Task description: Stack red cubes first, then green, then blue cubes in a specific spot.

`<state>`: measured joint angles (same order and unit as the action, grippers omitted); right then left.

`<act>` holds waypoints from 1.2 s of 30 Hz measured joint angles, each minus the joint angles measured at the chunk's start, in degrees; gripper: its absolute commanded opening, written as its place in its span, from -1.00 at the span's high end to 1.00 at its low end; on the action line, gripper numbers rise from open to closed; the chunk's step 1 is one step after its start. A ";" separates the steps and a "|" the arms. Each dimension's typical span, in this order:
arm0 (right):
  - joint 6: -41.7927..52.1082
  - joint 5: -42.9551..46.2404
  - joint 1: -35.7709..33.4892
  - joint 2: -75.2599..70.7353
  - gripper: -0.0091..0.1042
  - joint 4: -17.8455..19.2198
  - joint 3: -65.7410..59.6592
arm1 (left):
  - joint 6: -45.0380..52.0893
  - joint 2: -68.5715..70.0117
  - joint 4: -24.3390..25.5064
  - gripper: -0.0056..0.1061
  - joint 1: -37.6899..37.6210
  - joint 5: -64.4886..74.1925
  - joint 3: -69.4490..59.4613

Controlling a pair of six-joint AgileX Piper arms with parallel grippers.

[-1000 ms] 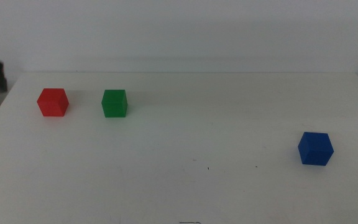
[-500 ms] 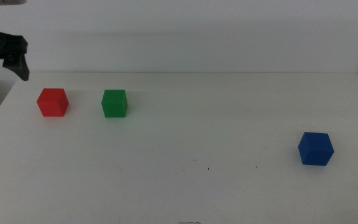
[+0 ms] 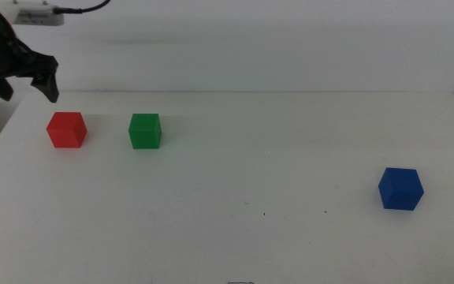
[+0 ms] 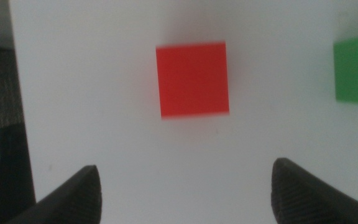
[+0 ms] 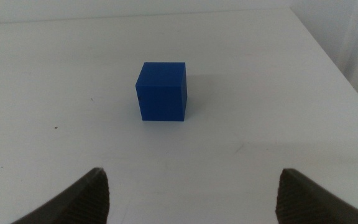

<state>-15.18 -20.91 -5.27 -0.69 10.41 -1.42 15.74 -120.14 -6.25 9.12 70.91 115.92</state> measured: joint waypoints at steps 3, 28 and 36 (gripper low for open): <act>0.00 0.00 0.00 0.00 -0.82 0.00 0.00 | 0.84 -3.41 -0.37 -0.77 0.00 0.05 3.36; 0.00 0.00 0.00 0.00 -0.82 0.00 0.00 | 2.34 -17.60 -0.26 -0.77 -2.46 -4.27 9.53; 0.00 -0.05 0.00 0.00 -0.82 0.00 0.00 | 1.81 -19.44 0.63 -0.49 -2.46 -6.08 9.53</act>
<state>-15.18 -20.96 -5.27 -0.69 10.41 -1.42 17.55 -139.58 -5.62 6.66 64.83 125.45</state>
